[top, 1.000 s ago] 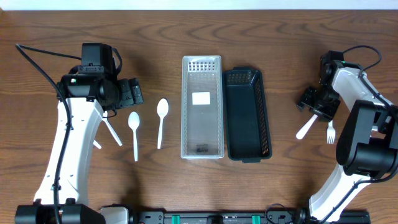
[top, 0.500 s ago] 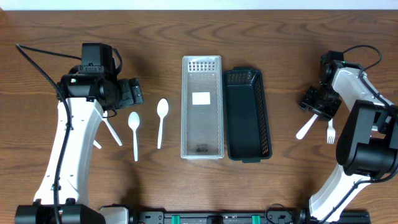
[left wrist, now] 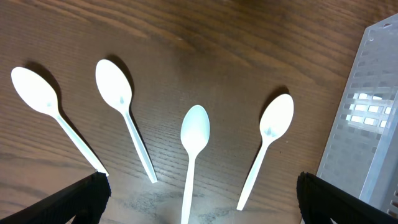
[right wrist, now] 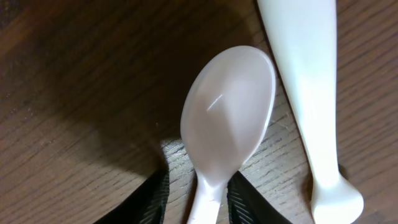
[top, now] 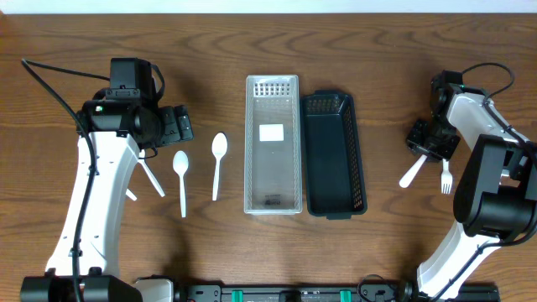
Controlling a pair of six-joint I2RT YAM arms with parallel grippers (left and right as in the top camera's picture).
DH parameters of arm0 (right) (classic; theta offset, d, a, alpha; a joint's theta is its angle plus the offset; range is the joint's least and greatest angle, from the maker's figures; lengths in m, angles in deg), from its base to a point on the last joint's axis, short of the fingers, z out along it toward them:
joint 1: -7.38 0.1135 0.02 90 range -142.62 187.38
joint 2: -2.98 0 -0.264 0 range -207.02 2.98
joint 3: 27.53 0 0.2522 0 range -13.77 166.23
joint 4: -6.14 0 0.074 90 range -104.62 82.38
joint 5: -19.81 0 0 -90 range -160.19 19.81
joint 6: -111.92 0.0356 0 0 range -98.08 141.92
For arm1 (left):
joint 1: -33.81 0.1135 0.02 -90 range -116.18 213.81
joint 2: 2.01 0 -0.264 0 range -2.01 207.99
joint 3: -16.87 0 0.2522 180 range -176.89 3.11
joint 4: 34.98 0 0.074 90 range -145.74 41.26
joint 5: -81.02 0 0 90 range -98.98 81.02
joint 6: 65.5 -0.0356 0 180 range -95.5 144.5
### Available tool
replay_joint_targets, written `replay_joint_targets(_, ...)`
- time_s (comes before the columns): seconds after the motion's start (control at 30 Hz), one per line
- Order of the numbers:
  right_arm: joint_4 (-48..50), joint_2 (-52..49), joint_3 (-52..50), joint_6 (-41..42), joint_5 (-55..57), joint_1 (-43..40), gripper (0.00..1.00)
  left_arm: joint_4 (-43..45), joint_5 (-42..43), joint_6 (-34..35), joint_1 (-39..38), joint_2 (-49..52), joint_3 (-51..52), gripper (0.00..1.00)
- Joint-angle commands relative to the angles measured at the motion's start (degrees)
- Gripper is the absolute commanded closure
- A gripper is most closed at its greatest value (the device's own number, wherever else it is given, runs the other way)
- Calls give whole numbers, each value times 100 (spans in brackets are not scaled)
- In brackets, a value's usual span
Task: Pack container
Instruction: 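Carry the spoon with the right gripper into the black basket and release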
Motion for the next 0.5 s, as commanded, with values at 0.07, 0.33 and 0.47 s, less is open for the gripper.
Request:
replay_joint_targets(0.07,15,-39,-136,28,85,-42,70,-15,-44,-103,24,11,-94,2)
replay_joint_targets(0.33,428,-39,-625,28,83,-42,84,-15,-44,-101,24,11,-94,2)
replay_joint_targets(0.47,448,-37,-660,26,83,-15,99,-13,-44,-103,24,11,-96,2)
